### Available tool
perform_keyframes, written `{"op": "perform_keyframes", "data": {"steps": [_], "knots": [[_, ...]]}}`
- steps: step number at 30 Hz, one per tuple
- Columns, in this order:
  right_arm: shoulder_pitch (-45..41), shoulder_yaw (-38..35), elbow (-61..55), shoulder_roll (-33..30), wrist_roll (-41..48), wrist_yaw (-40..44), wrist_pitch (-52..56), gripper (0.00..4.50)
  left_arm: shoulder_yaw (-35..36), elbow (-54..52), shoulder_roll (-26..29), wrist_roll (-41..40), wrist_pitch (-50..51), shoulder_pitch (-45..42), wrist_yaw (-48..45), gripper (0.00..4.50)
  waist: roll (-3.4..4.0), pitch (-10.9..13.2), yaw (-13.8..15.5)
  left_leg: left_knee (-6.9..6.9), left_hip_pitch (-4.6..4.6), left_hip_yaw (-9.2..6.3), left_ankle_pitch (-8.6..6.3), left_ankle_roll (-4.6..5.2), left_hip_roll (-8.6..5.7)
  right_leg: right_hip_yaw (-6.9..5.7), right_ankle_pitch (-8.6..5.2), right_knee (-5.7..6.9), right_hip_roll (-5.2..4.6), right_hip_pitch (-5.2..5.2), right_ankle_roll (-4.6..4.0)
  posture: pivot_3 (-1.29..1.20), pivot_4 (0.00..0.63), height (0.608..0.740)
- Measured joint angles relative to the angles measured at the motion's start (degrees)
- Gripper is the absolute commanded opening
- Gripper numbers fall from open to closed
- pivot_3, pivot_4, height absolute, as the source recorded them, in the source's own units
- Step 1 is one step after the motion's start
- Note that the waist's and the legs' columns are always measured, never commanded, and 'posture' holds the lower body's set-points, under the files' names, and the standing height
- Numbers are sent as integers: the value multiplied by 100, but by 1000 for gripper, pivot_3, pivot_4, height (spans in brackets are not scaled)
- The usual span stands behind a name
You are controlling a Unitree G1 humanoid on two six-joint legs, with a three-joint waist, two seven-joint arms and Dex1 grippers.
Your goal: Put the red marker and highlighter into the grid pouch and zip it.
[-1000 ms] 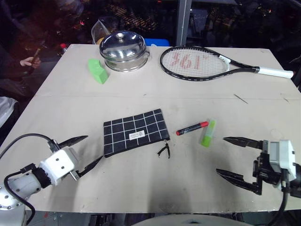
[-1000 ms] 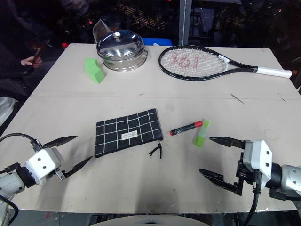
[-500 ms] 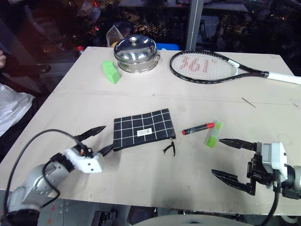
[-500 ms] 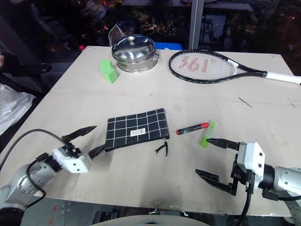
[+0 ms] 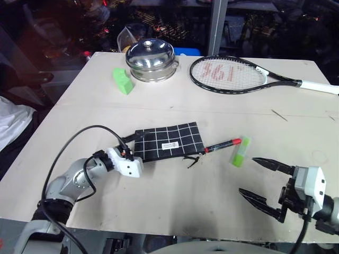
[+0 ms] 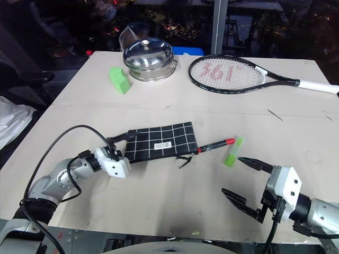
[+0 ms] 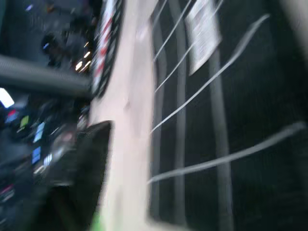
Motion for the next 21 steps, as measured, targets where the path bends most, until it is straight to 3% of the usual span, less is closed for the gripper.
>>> {"op": "perform_keyframes", "data": {"steps": [5,10,14,21], "knots": [[-105,349,-263,-49,-357,-605,523,4500,-168,-217,-4,-721,381,-144,-583,31,4,-3,-23,3,2,-1,0,0,0,0,0,2,1,1,0,0,150,740],[-606,676,-480,-180,-311,-1196,1496,4500,-224,-747,-88,-1511,1350,76,-1194,31,-5,-2,-89,5,-2,-4,1,1,-1,1,0,1,2,1,-1,0,150,740],[-2080,997,-162,524,520,-2295,3155,4500,-206,-2390,-246,-3248,3954,584,-1937,31,-45,21,-186,15,-8,-12,2,0,13,2,0,7,19,-3,-1,0,150,740],[-3724,1016,776,1281,1515,-3472,5074,4500,65,-3742,-256,-4129,5921,688,-2141,31,-42,26,-226,12,-14,-16,2,0,5,6,1,7,22,-2,-3,0,150,740]]}}
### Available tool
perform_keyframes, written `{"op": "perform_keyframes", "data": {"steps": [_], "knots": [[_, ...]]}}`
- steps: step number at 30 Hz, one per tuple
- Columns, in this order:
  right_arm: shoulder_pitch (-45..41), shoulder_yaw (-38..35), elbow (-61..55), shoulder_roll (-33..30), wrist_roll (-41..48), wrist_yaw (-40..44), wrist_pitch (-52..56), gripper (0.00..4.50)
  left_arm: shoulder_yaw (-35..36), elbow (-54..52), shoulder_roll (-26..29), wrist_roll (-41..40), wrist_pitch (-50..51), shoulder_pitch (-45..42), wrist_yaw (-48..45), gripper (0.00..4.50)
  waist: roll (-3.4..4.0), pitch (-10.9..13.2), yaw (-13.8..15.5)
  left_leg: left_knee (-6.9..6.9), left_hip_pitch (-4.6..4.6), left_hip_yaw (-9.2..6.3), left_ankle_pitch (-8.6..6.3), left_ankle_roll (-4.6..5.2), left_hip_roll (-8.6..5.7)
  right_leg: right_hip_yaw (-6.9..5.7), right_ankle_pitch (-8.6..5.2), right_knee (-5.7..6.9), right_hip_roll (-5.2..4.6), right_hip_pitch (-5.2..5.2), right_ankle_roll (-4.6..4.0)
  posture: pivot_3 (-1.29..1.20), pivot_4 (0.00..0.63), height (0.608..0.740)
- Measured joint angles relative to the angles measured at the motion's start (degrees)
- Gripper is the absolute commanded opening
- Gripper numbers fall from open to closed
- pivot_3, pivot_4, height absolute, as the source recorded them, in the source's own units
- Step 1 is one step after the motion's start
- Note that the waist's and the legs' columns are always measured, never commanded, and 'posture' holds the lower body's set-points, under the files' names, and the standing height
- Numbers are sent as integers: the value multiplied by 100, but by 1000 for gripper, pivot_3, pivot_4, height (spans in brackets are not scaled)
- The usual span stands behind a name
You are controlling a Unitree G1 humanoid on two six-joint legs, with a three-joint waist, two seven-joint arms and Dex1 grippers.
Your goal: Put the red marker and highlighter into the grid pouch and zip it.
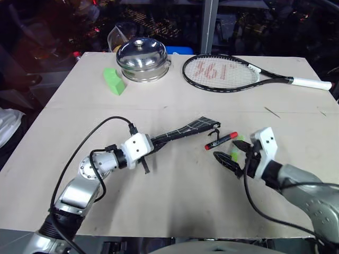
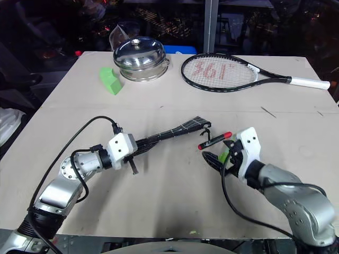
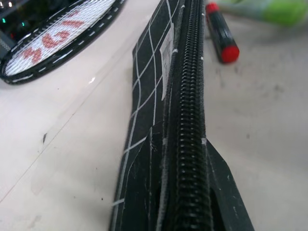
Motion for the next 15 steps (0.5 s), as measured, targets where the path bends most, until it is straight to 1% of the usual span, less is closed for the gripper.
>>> {"op": "perform_keyframes", "data": {"steps": [2,6,7,10,13,14,15], "knots": [[-229,-11,217,-3,60,-66,193,4500,11,-95,-36,-102,249,30,-9,31,0,0,1,0,-1,0,0,0,-3,1,0,-1,-1,0,0,0,150,740],[-829,-107,642,26,212,-82,380,4500,66,-175,-90,-109,433,32,-20,31,0,0,-31,1,1,-1,0,1,-4,2,0,2,0,0,2,0,150,740],[-1049,-155,771,110,267,-105,413,4500,80,-180,-126,-102,449,33,-21,31,0,0,-37,1,2,-1,0,1,-3,2,0,2,1,0,2,0,150,740],[-1334,-163,978,303,364,-139,491,4500,91,-187,-154,-64,448,44,-26,31,0,0,-45,-2,2,-2,0,1,0,2,1,2,4,-1,1,0,150,740],[-1629,-101,1269,422,366,-161,499,3690,98,-188,-262,0,425,48,-26,0,2,1,-45,-3,-1,0,0,1,0,3,3,0,3,-1,-2,0,150,740],[-1696,-65,1366,421,347,-158,500,3122,98,-188,-287,27,411,47,-26,0,2,1,-38,-3,-2,0,0,1,-2,2,3,-1,0,-2,-2,0,150,740],[-1712,-43,1410,421,339,-154,500,2686,99,-188,-303,45,402,48,-28,0,2,1,-34,-3,-2,0,0,1,-3,2,3,-1,-1,-1,-2,0,150,740]]}}
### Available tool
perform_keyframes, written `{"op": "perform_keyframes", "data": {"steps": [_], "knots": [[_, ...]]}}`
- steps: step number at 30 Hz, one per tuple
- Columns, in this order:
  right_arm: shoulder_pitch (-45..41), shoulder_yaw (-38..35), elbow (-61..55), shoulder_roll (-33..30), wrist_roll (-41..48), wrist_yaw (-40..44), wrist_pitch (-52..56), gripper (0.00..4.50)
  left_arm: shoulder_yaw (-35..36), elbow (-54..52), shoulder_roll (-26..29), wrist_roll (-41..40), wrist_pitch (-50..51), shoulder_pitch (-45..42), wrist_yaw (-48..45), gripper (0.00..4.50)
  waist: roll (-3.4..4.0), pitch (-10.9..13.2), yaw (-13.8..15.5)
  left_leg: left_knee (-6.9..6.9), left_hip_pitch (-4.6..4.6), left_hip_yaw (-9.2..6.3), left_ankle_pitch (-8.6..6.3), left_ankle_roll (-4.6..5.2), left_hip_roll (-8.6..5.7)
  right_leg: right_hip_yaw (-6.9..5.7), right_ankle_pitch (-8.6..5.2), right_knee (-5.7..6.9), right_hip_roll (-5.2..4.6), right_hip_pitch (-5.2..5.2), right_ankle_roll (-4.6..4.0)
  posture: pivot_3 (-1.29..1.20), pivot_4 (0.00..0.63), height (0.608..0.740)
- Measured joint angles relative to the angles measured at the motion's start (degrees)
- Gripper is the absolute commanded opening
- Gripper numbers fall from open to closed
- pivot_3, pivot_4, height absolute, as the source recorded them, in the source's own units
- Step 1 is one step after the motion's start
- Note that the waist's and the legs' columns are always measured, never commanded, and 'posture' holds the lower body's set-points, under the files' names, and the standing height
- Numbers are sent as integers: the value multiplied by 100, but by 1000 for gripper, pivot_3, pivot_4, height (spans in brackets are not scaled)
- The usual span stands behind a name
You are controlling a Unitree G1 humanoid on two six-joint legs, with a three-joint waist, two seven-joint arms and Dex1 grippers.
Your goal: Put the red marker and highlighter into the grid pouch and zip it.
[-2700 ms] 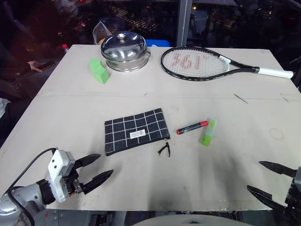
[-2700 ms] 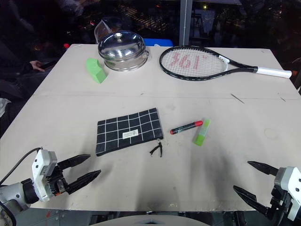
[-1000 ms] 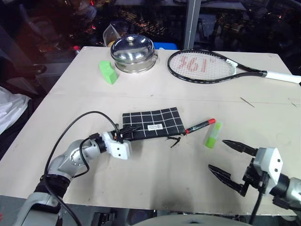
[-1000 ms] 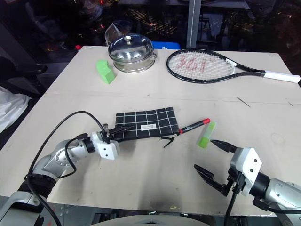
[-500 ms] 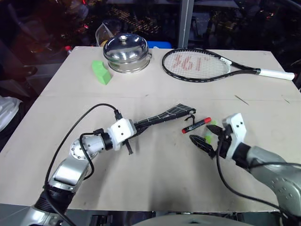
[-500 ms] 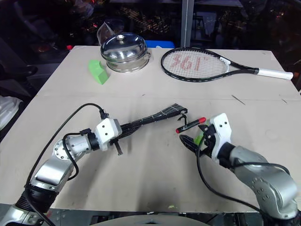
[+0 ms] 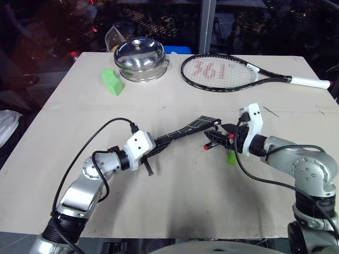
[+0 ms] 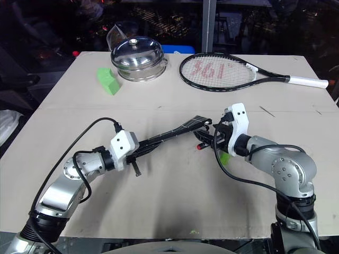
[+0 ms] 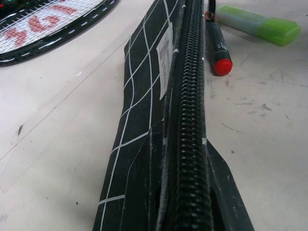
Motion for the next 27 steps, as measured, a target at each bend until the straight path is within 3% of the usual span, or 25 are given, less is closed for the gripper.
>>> {"op": "perform_keyframes", "data": {"steps": [5,6,27], "knots": [[-19,36,176,-12,-36,22,-3,214,16,1,-68,74,-98,17,-45,0,1,0,-12,0,0,0,0,0,1,0,0,1,0,-1,1,0,150,740],[-19,39,176,-12,-36,30,-4,98,18,3,-80,89,-109,24,-50,0,1,0,-12,-1,0,0,0,0,1,0,0,1,0,-1,1,0,150,740],[-147,-126,74,149,927,-75,934,98,-23,193,-577,583,-317,-165,39,0,2,1,-18,-5,-4,0,0,0,3,1,-1,-1,0,-6,2,0,150,740]]}}
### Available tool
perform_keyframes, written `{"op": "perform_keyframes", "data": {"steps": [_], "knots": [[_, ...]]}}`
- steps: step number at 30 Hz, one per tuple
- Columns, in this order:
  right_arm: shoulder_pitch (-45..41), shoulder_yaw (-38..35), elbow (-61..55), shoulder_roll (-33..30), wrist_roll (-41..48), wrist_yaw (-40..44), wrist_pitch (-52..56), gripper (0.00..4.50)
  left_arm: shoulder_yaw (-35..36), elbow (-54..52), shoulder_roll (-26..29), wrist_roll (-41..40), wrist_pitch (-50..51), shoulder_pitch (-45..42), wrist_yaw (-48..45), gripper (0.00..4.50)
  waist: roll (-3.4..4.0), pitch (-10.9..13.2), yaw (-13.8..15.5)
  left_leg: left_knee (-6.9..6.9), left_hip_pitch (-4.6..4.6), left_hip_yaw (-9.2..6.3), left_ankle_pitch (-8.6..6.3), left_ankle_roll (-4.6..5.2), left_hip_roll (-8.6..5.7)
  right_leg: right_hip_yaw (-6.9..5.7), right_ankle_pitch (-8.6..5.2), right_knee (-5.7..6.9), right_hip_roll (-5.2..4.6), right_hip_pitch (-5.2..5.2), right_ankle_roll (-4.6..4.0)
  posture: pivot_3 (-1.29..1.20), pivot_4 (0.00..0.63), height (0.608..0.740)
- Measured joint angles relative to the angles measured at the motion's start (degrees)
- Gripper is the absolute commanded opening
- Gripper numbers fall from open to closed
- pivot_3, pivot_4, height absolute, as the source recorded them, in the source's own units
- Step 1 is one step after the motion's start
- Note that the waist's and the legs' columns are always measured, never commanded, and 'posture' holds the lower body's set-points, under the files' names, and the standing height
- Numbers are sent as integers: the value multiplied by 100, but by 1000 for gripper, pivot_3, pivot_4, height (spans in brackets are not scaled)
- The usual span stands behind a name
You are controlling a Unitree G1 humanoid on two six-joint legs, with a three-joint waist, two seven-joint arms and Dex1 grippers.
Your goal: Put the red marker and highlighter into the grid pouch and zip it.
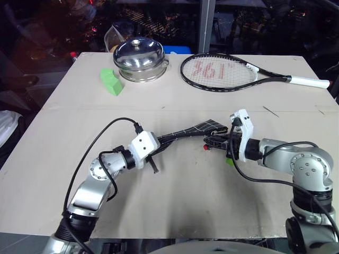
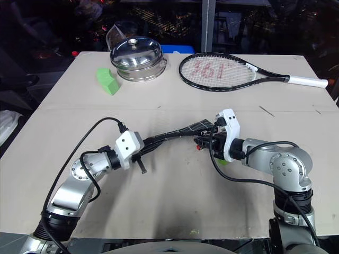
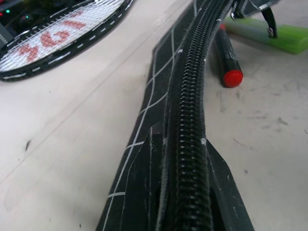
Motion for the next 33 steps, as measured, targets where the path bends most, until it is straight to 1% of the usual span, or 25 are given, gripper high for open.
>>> {"op": "perform_keyframes", "data": {"steps": [9,14,22,25,29,33], "knots": [[-237,-150,54,302,477,-315,347,98,-194,-12,-174,261,29,-211,106,0,0,0,2,-2,-3,0,0,0,0,0,0,-2,0,-1,0,0,150,740],[-429,-83,174,461,543,-425,523,98,-413,-12,-364,456,97,-446,200,0,0,0,-10,-4,-5,0,0,0,-1,0,0,-4,0,-3,1,0,150,740],[-623,-100,512,515,538,-515,589,98,-476,-12,-386,606,99,-507,211,0,2,2,-6,-8,-7,1,0,0,0,0,0,-4,1,-7,1,0,150,740],[-719,-83,586,586,552,-508,632,98,-597,-12,-537,699,177,-678,245,0,2,3,2,-8,-9,0,0,0,-2,0,0,-5,0,-7,2,0,150,740],[-975,131,740,727,652,-300,734,98,-737,26,-839,828,388,-1166,368,0,2,3,-4,-7,-9,-1,0,1,-3,0,0,-5,2,-7,3,0,150,740],[-1145,360,1025,660,475,-115,744,98,-829,77,-941,943,542,-1326,425,0,2,3,-12,-9,-11,-1,0,1,-3,0,0,-5,3,-10,2,0,150,740]]}}
